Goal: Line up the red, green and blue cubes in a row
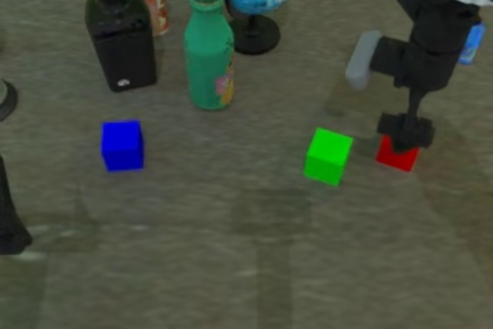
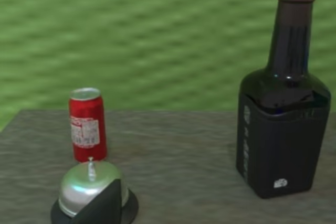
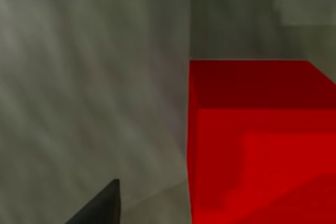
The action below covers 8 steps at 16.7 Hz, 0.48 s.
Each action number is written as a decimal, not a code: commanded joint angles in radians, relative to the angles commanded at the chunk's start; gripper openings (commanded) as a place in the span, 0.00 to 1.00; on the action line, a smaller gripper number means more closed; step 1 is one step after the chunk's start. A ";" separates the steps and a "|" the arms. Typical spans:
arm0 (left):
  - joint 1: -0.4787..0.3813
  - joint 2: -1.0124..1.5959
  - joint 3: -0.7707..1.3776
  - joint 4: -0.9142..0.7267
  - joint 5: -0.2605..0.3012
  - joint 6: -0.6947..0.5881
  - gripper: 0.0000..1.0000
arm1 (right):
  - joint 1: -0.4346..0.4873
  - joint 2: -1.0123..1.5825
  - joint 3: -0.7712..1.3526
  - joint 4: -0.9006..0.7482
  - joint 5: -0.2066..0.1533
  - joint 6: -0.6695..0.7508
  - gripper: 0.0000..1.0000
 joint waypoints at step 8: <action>0.000 0.000 0.000 0.000 0.000 0.000 1.00 | 0.003 0.075 -0.149 0.227 0.001 0.003 1.00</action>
